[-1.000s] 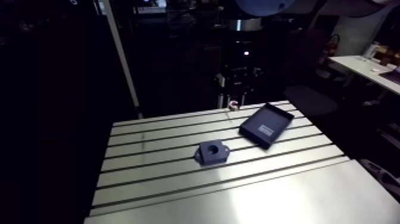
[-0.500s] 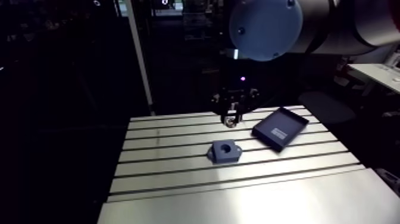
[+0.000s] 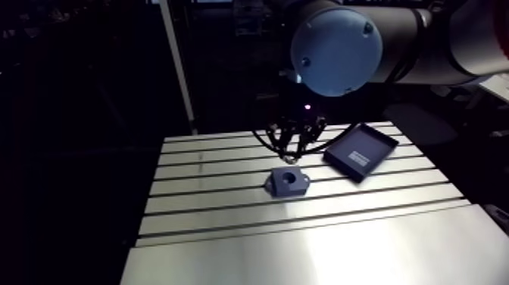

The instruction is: Pick up the bearing and press it into the housing until flush.

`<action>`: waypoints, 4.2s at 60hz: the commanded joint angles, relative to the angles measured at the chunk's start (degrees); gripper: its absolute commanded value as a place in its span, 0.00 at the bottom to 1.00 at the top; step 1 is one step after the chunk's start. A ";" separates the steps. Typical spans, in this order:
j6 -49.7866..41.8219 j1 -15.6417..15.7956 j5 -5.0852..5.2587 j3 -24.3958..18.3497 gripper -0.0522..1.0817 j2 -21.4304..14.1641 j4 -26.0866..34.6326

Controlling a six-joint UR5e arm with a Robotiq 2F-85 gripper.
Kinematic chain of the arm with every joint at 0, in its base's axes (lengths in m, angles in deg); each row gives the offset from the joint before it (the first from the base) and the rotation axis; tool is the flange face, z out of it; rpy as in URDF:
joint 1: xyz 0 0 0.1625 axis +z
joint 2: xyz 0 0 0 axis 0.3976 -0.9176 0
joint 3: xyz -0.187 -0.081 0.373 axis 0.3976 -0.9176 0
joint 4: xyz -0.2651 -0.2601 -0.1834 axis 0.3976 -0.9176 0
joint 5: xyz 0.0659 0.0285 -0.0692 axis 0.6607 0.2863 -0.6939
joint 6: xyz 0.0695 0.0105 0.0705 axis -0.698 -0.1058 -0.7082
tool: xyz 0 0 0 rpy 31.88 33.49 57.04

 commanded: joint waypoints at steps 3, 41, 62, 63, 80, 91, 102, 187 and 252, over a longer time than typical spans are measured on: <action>0.05 0.00 0.09 0.77 0.69 0.67 -1.41; 1.09 0.00 0.00 2.71 0.69 1.98 -4.10; 1.11 0.00 0.00 2.71 0.69 2.78 -4.59; 1.11 0.00 0.00 2.71 0.69 2.78 -4.59; 1.26 -0.07 0.00 2.78 0.69 3.40 -4.77; 1.81 -0.08 -0.09 2.97 0.69 3.57 -4.92; 1.88 -0.08 -0.09 2.98 0.69 3.66 -5.13; 2.60 -0.01 0.00 3.15 0.69 4.36 -5.54; 2.69 -0.52 0.00 3.50 0.69 4.45 -5.56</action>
